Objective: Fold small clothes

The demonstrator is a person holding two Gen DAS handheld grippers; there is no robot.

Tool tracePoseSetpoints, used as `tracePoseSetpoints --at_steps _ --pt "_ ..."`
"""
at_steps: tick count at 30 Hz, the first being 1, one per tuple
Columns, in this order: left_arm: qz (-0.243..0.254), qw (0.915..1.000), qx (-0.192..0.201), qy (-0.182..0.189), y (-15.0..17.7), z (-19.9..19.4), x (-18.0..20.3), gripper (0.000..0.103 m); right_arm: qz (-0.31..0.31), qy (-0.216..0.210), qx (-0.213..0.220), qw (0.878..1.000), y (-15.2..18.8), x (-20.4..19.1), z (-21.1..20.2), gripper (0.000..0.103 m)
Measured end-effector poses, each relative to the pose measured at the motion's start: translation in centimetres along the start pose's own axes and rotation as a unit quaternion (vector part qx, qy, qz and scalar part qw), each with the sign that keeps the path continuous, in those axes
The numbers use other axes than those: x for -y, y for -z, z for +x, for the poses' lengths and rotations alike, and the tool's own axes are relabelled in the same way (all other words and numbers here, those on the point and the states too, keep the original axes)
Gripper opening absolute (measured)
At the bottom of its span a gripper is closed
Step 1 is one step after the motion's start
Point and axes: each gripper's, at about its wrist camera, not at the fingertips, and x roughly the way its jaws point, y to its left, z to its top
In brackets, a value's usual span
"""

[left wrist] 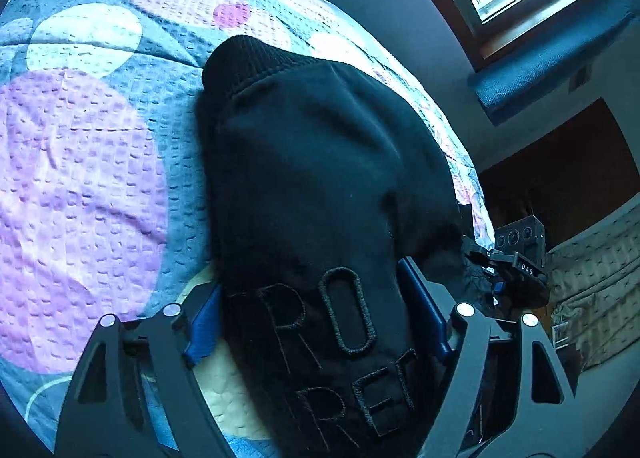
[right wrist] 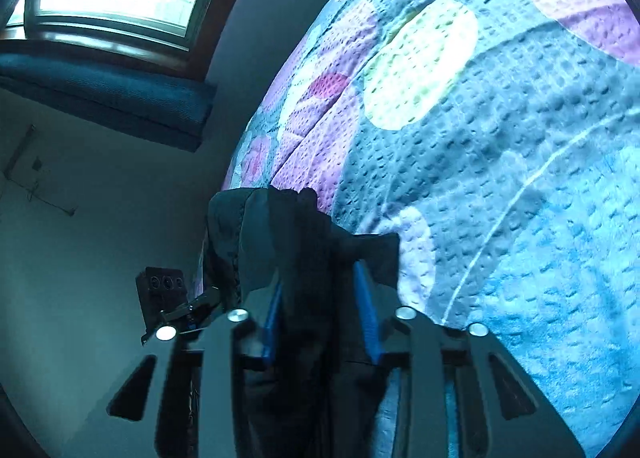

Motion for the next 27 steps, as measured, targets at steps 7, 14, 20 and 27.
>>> tracePoseSetpoints --at_steps 7,14,20,27 --pt "0.018 0.9998 0.005 0.002 -0.2 -0.1 1.4 0.08 0.017 -0.022 0.009 1.0 0.6 1.1 -0.9 0.025" --pt "-0.002 0.9993 0.027 0.025 3.0 -4.6 1.6 0.091 0.01 -0.037 0.006 0.999 5.4 1.0 -6.6 0.066" --pt "0.016 0.9994 0.003 0.031 6.5 -5.4 2.0 0.092 -0.014 -0.022 -0.019 0.999 9.0 0.5 -7.8 0.069" --pt "-0.004 0.9987 -0.01 0.049 6.1 -3.0 1.2 0.094 -0.008 -0.038 -0.02 0.999 7.3 0.1 -5.2 0.07"
